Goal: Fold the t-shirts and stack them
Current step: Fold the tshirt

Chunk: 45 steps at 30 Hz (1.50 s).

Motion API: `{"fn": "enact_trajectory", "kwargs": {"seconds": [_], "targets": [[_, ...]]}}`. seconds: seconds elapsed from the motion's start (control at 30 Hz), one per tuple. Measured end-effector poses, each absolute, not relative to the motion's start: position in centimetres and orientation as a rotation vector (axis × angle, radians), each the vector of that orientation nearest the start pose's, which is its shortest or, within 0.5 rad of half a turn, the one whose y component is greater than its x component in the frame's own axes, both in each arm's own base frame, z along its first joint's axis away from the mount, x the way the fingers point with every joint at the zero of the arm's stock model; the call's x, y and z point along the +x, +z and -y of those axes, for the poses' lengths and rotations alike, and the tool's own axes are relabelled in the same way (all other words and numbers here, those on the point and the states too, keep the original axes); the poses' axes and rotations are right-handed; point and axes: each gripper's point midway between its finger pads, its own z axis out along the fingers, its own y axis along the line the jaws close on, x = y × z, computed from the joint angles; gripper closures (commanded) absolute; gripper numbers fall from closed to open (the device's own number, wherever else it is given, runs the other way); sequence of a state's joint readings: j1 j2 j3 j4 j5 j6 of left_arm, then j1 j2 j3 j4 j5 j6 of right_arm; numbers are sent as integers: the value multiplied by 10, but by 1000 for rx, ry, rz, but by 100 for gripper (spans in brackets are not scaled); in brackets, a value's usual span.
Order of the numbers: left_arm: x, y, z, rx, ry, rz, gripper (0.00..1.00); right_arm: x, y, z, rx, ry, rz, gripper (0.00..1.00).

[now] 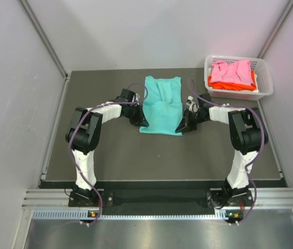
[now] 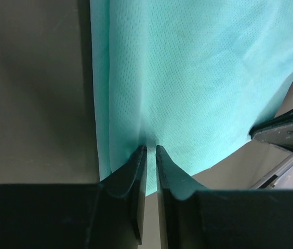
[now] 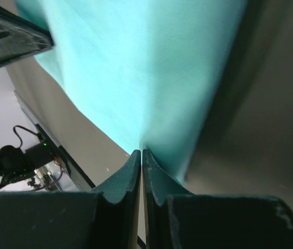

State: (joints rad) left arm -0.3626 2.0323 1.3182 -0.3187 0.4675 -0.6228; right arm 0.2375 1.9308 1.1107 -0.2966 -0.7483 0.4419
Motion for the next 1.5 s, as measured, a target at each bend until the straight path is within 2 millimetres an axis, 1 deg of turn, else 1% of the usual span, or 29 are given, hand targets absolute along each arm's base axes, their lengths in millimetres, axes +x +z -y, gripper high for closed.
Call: {"fn": "enact_trajectory", "kwargs": {"seconds": [0.1, 0.17, 0.23, 0.3, 0.33, 0.4, 0.47, 0.5, 0.6, 0.67, 0.7, 0.83, 1.0, 1.1, 1.2, 1.33, 1.43, 1.47, 1.5], "targets": [[377, 31, 248, -149, -893, -2738, 79, 329, 26, -202, 35, 1160, -2749, 94], [368, 36, 241, -142, -855, -2756, 76, 322, 26, -192, 37, 1112, -2777, 93], [360, 48, 237, -137, -847, -2763, 75, 317, 37, -186, 30, 1073, -2776, 92], [359, 67, 238, -123, -871, -2728, 74, 317, 58, -187, -1, 1067, -2730, 91], [362, 78, 241, -112, -894, -2702, 74, 320, 71, -190, -20, 1074, -2695, 88], [371, 94, 249, -99, -948, -2654, 74, 330, 88, -196, -43, 1097, -2635, 88], [386, 103, 260, -93, -1006, -2616, 75, 348, 99, -204, -38, 1122, -2586, 88], [399, 107, 268, -93, -1046, -2589, 75, 359, 101, -207, -36, 1135, -2566, 88], [430, 100, 285, -103, -1125, -2558, 75, 395, 96, -220, -21, 1188, -2528, 88], [447, 88, 293, -123, -1161, -2545, 75, 415, 84, -226, -6, 1213, -2527, 88], [452, 83, 295, -139, -1172, -2542, 75, 423, 78, -229, -2, 1223, -2528, 88], [464, 60, 299, -188, -1221, -2541, 75, 442, 56, -235, 24, 1251, -2551, 88], [477, 40, 295, -221, -1246, -2526, 75, 461, 45, -234, 59, 1258, -2547, 88], [489, 40, 287, -236, -1259, -2508, 75, 474, 42, -227, 90, 1241, -2536, 88], [504, 39, 271, -265, -1243, -2485, 75, 492, 40, -213, 132, 1208, -2525, 88], [511, 38, 255, -294, -1239, -2479, 75, 520, 37, -195, 169, 1145, -2509, 88], [512, 39, 252, -281, -1213, -2489, 74, 525, 34, -186, 181, 1096, -2532, 87], [512, 39, 251, -273, -1197, -2494, 73, 526, 34, -184, 178, 1083, -2540, 85], [512, 40, 250, -263, -1179, -2497, 70, 525, 36, -182, 169, 1063, -2552, 83]]}}
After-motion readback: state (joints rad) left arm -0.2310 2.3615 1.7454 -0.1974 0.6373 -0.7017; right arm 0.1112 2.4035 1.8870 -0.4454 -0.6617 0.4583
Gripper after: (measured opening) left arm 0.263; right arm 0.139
